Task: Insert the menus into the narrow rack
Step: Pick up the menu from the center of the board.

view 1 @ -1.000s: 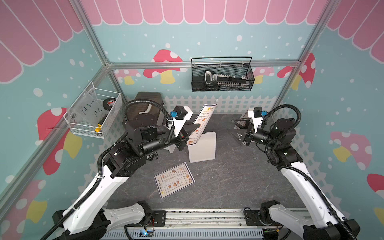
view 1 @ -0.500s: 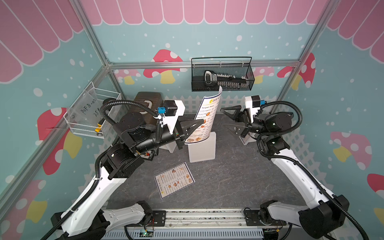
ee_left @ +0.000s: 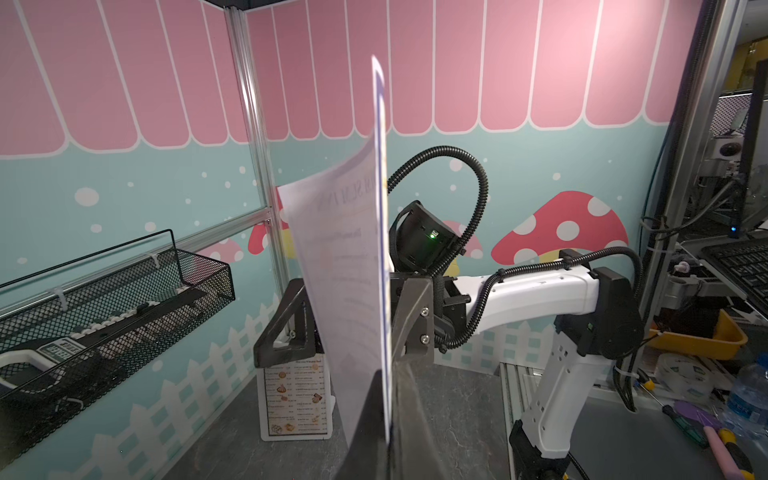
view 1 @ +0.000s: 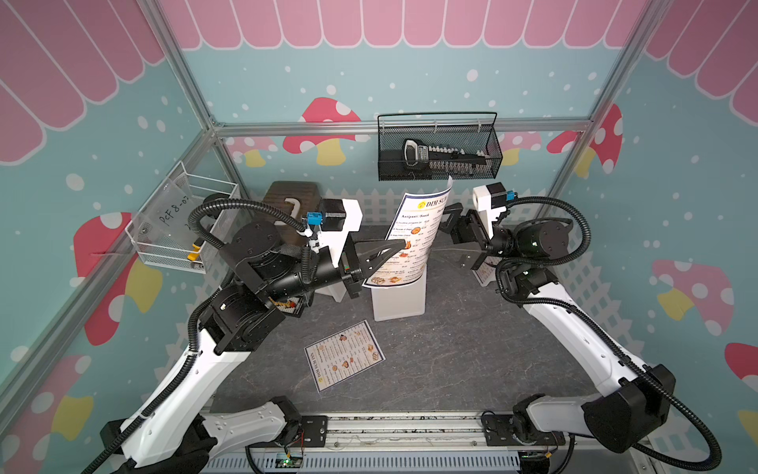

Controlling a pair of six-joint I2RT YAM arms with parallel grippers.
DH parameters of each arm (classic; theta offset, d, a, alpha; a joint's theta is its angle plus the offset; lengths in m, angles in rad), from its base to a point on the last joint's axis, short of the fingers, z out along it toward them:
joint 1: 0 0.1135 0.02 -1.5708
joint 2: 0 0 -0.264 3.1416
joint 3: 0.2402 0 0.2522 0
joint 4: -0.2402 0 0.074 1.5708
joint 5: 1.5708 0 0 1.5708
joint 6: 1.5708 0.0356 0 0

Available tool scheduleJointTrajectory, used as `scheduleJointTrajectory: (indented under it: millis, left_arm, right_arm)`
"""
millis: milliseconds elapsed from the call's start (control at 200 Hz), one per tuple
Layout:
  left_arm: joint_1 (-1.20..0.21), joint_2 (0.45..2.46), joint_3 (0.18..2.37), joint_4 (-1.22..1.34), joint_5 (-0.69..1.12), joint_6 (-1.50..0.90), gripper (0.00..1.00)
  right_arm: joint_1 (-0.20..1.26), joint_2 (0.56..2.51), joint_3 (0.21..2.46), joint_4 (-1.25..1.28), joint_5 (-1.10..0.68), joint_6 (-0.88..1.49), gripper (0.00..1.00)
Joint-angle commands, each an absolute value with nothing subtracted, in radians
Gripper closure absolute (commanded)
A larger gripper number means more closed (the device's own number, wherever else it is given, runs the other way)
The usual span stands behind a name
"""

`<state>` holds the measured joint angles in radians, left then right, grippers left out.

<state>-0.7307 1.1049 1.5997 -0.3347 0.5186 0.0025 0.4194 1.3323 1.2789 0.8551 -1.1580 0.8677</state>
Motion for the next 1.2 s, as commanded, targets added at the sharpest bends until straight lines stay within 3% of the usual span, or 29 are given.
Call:
scheduleJointTrajectory:
  millis: [0,220,700,1191]
  left_arm:
    - [-0.700,1.085,1.576,-0.288,0.450,-0.040,1.00]
    - [-0.642,1.052,1.504,-0.217,0.361,-0.102,1.00]
    - [-0.573,1.044,1.380,-0.064,0.346,-0.249,1.00]
    - [-0.566,1.057,1.315,0.017,0.334,-0.318,1.00]
  right_arm:
    - [0.426,1.327,1.295,0.988,-1.172,0.956,0.17]
    - [0.426,1.304,1.263,0.967,-1.105,0.928,0.26]
    - [0.426,1.291,1.229,0.831,-0.940,0.872,0.62]
    - [0.432,1.323,1.200,0.812,-0.867,0.904,0.69]
